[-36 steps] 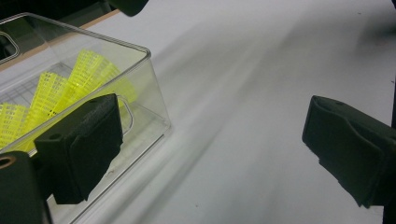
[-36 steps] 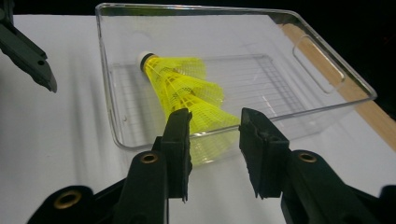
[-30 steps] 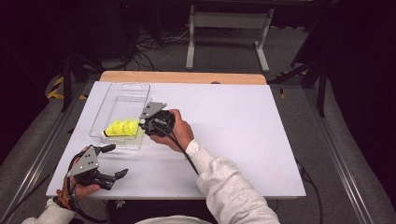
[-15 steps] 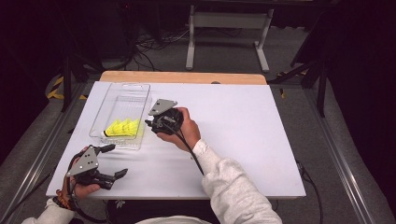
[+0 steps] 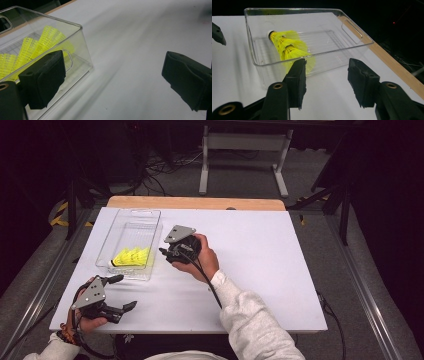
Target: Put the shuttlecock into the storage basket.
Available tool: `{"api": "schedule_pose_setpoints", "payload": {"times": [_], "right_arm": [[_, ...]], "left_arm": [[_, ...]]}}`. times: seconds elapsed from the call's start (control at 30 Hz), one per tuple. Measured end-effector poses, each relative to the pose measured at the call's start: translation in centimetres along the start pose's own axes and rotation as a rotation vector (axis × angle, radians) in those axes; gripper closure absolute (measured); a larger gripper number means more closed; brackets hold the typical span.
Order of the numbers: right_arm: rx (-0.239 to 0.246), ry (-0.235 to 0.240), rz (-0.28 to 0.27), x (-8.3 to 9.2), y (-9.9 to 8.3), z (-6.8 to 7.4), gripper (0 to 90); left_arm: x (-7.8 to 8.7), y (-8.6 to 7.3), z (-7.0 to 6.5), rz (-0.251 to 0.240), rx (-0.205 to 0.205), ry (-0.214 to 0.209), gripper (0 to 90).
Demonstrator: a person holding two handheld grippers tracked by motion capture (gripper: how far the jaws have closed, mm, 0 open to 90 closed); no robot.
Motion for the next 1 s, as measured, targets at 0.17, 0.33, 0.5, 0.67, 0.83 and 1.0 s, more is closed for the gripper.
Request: {"api": "schedule_pose_setpoints", "payload": {"times": [0.17,0.33,0.5,0.67,0.83,1.0], "right_arm": [[-0.009,-0.014,0.000,0.5,-0.4,-0.4,44.2],[-0.007,-0.031,0.004,0.9,-0.9,-0.8,39.0],[-0.007,-0.040,0.001,1.5,-1.3,-1.2,34.1],[-0.017,-0.061,-0.007,2.0,-1.6,-1.6,29.8],[-0.028,-0.086,-0.006,2.5,-2.1,-2.0,23.0],[-0.035,-0.113,-0.017,3.2,-2.4,-2.5,18.2]], "left_arm": [[0.0,0.0,0.0,0.004,-0.001,-0.001,6.2],[0.0,0.0,0.0,0.007,-0.003,0.000,6.2],[-0.1,0.0,0.0,0.005,0.005,-0.001,6.2],[0.0,0.0,0.0,0.010,0.003,-0.004,6.2],[-0.1,0.0,-0.1,0.009,0.003,-0.004,6.2],[-0.1,0.0,-0.1,0.009,0.003,-0.004,6.2]]}}
Point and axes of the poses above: each handheld gripper's, and its own axes: x roughly backward along the jaws, y roughly out of its top, z roughly to its left, the point moved 6 cm from there along -x, roughly forward along the jaws, and after that the axes turned 1 degree about -x, right-handed, at the moved point
